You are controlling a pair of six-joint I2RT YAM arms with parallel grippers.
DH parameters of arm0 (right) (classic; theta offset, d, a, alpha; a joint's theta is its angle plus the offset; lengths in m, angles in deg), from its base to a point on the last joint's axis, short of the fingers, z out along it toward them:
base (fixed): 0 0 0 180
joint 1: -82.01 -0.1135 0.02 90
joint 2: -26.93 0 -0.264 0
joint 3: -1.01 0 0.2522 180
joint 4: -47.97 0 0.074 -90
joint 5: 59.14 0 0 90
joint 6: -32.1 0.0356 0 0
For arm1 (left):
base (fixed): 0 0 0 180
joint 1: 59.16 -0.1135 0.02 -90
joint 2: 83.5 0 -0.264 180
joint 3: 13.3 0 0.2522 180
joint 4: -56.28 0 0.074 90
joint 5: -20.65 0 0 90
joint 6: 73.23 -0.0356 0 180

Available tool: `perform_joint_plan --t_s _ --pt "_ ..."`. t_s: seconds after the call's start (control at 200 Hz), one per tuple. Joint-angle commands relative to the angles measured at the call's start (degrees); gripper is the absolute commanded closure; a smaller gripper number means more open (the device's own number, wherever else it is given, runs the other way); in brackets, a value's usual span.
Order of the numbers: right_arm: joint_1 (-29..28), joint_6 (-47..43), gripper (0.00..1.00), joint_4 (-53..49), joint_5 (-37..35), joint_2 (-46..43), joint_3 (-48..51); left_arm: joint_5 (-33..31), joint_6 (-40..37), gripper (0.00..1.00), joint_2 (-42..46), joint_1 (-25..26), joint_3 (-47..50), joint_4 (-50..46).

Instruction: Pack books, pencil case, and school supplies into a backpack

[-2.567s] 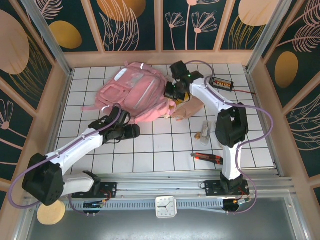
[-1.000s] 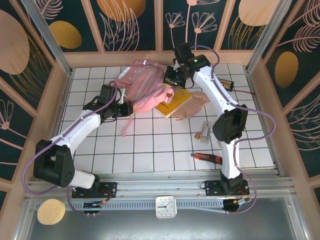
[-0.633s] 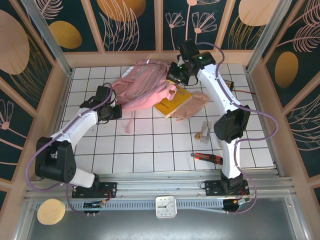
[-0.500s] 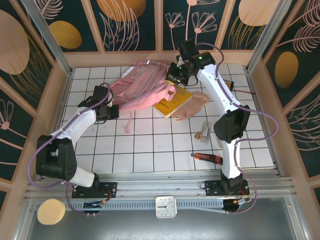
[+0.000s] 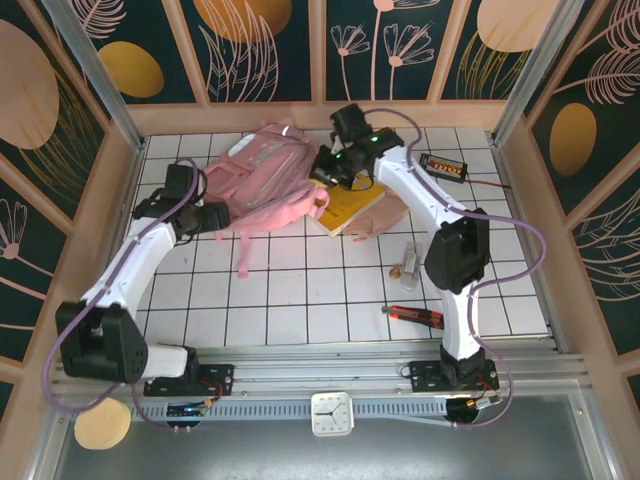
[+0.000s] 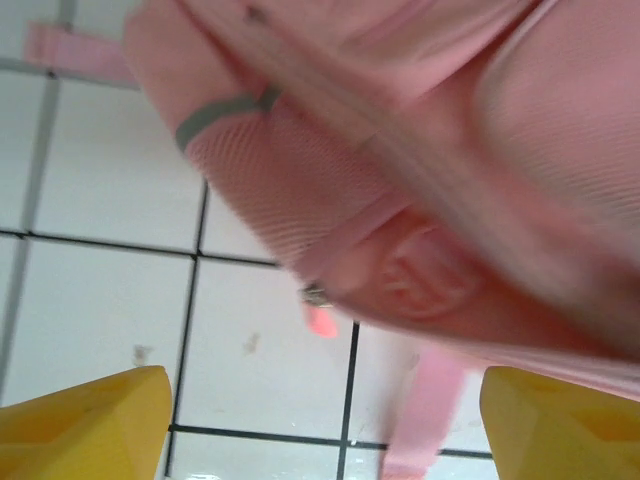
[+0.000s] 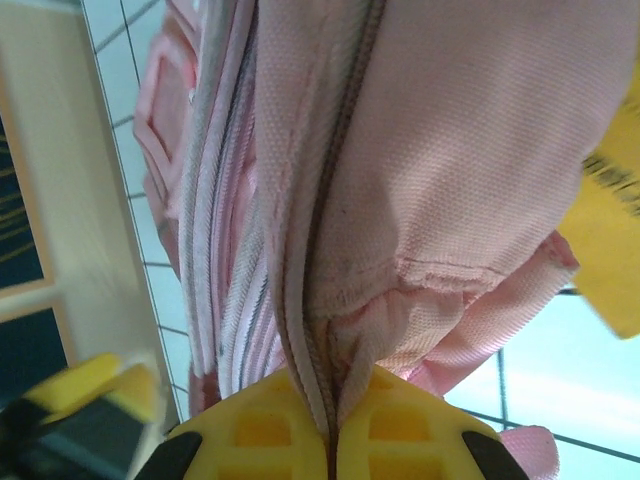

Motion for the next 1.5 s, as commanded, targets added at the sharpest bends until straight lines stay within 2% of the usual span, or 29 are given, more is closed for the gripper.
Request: perform_joint_plan --t_s 0.0,0.155,0.235,0.305,0.34,0.38,0.415,0.54,0.645,0.741,0.996,1.216,1.496 --pt "-5.7 4.0 1.00 10.9 6.0 -3.8 4.2 -3.0 0.2 0.17 5.0 -0.1 -3.5 -1.4" --pt "-10.1 4.7 1.00 14.6 8.8 -3.5 10.2 1.2 -2.4 0.16 5.9 -0.1 -2.6 0.7" --pt "-10.8 3.3 0.68 12.2 6.6 -4.9 12.5 3.1 -4.4 0.16 5.3 -0.1 -1.9 0.7" --pt "-10.3 2.2 0.49 11.4 4.2 -8.6 16.1 6.0 -6.4 0.16 4.7 0.1 -1.7 0.8" --pt "-9.7 1.9 0.36 10.7 3.1 -11.1 18.2 7.2 -7.2 0.16 4.4 0.7 -1.8 0.9" --pt "-8.9 1.8 0.26 9.9 2.5 -13.1 20.0 7.6 -8.3 0.18 3.8 2.3 -2.0 1.1" --pt "-8.0 1.6 0.22 9.2 1.9 -15.2 21.7 7.6 -9.5 0.18 2.9 4.4 -2.3 1.2" --pt "-4.5 1.0 0.21 8.2 -1.2 -22.0 27.4 2.0 -13.4 0.19 -1.3 14.4 -4.1 0.1" --pt "-0.7 1.2 0.21 10.6 -1.1 -25.2 31.4 0.1 -13.8 0.21 -4.7 17.0 -6.0 -1.4" --pt "1.9 -0.2 0.21 12.7 -0.1 -25.0 31.9 -0.4 -13.8 0.23 -7.0 18.2 -6.2 -1.7" --pt "5.5 -6.7 0.21 11.2 4.0 -18.3 24.1 -8.2 -13.4 0.32 -17.4 20.3 -8.7 -3.1" --pt "7.6 -7.1 0.21 12.3 7.9 -16.1 22.9 -5.7 -14.1 0.35 -25.1 20.4 -11.0 -1.6" --pt "9.2 -8.5 0.21 11.8 10.6 -14.5 21.7 -10.4 -12.8 0.38 -31.3 20.4 -13.4 -1.5"
